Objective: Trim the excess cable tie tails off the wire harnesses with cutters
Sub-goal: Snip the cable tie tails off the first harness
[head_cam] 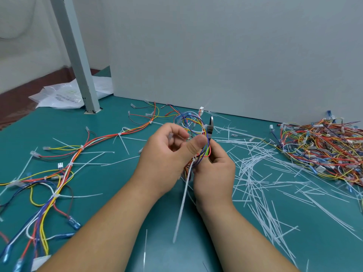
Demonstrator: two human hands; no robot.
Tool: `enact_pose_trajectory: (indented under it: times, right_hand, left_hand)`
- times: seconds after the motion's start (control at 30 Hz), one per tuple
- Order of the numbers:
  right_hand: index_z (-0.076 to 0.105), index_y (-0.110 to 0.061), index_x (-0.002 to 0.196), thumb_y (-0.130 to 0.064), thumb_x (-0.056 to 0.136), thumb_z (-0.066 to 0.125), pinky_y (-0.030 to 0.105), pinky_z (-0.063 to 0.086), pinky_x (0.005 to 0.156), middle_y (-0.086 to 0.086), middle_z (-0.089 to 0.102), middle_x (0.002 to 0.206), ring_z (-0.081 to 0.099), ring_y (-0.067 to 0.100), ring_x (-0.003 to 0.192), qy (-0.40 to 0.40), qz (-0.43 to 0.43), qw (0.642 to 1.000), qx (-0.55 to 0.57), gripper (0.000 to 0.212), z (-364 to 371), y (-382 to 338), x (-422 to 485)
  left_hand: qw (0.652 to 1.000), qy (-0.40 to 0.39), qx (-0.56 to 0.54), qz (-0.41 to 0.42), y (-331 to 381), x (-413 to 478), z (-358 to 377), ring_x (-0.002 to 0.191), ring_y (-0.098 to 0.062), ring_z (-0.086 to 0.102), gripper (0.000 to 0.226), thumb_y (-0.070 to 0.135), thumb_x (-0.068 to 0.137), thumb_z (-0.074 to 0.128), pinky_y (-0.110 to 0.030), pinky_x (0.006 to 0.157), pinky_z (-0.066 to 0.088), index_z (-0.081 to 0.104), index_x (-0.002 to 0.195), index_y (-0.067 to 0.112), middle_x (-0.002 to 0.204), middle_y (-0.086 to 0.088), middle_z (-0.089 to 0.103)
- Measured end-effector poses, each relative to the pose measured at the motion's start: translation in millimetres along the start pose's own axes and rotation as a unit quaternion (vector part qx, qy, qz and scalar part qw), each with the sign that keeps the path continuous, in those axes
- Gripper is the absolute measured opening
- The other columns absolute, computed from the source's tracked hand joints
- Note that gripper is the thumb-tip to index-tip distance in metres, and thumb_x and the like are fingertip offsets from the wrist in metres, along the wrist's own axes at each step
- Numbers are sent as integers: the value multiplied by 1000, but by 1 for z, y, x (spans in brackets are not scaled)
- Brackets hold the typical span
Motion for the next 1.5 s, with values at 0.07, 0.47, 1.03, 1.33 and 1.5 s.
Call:
enact_pose_trajectory:
  times: [0.07, 0.47, 1.03, 1.33, 1.5]
  right_hand:
    - [77, -17, 94, 1, 90, 67, 31, 43, 56, 2, 63, 73, 49, 16, 67, -16, 6, 1000, 8, 21, 2, 2, 0]
    - [80, -26, 104, -16, 90, 64, 26, 55, 68, -5, 76, 86, 62, 8, 75, -5, -15, 1000, -10, 24, 2, -1, 1]
    - [79, -29, 101, -20, 86, 66, 21, 53, 68, -7, 70, 82, 57, 6, 75, -14, -21, 1000, -3, 22, 6, -10, -2]
    - [79, -35, 100, -29, 86, 67, 28, 53, 68, -4, 66, 80, 56, 11, 76, -22, -7, 1000, -18, 19, 8, -11, -3]
    - [80, -35, 97, -20, 90, 64, 25, 52, 67, -6, 67, 79, 56, 8, 73, -36, 3, 999, -11, 23, 11, -12, -3]
  left_hand:
    - [999, -29, 16, -19, -5, -2, 6, 60, -14, 50, 57, 58, 56, 83, -28, 57, 44, 62, 88, 15, 69, -5, 58]
    - [998, -18, 55, 1, 4, -7, 7, 67, -17, 51, 23, 34, 78, 74, -28, 61, 46, 81, 98, 25, 91, -6, 71]
    - [993, -11, 91, 75, 12, -9, 4, 70, 0, 56, 23, 7, 94, 69, -10, 66, 43, 78, 113, 14, 91, -1, 70]
    - [992, -11, 92, 80, 11, -7, 2, 79, -32, 58, 24, 12, 95, 70, -31, 71, 50, 77, 117, 17, 92, -11, 69]
    - [992, -21, 92, 79, 10, -7, 3, 81, -30, 59, 24, 12, 95, 70, -27, 71, 50, 77, 117, 18, 91, -9, 69]
Point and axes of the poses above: each hand's wrist, its own x-axis towards the middle knuckle, its own z-axis out of the palm, y = z × x, the point moved 9 cm from there along x, towards the middle knuckle
